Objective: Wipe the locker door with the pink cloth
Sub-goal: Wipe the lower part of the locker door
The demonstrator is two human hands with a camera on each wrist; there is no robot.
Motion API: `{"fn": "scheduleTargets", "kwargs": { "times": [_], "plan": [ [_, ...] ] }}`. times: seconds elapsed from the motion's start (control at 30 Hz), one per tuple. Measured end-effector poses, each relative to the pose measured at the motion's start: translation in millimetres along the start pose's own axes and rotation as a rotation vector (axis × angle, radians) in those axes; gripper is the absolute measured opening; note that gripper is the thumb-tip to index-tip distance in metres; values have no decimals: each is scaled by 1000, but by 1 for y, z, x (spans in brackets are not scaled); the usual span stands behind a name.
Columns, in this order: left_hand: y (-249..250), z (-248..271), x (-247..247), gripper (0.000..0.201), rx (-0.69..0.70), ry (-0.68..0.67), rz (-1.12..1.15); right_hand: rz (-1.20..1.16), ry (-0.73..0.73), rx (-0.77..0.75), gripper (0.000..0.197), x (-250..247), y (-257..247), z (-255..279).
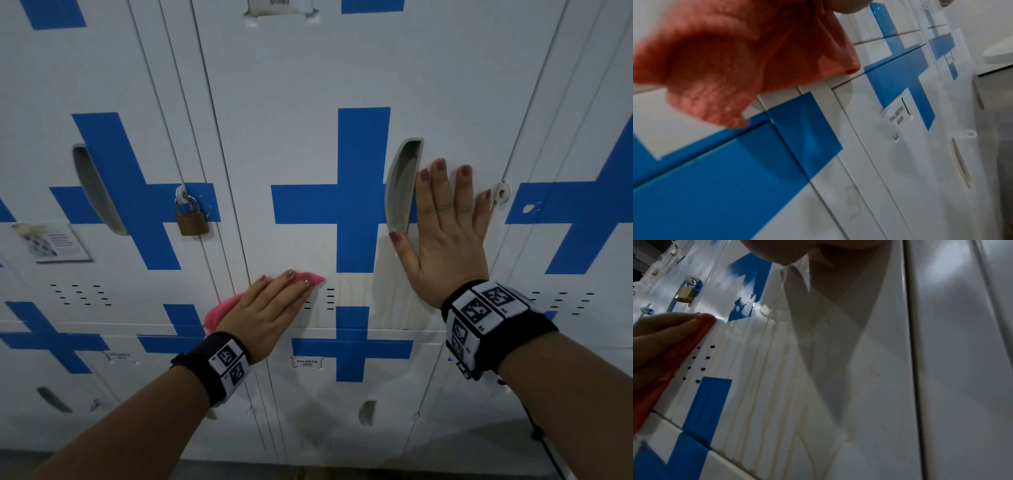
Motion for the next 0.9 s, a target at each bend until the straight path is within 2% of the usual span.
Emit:
{"fn": "scheduleTargets", "kwargs": {
  "times": [0.1,0.4,0.5,0.63,0.73,0.9],
  "plan": [
    [2,7,6,91,141,-89,-36,4,6,-3,74,0,0,0],
    [9,20,16,93,375,-224,-56,19,11,6,73,1,0,0],
    [9,21,17,100,430,-268,-54,13,13,7,73,0,0,0],
    [8,21,18,93,473,-264,-88,15,12,5,72,0,-1,0],
    [7,22,18,92,426,-256,-101,19,15,-3,72,0,-1,0],
    [-1,22,9,116,144,-234,-73,15,10,6,72,0,0,1]
  ]
}}
Point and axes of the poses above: each hand's wrist, its own z-axis away from the middle knuckle, its own x-axis out of the palm, y = z × x, the point moved 3 cm from there along -z, towards the middle knuckle, and after that the axes turned 11 degrees about -x, right-handed, at the moved point
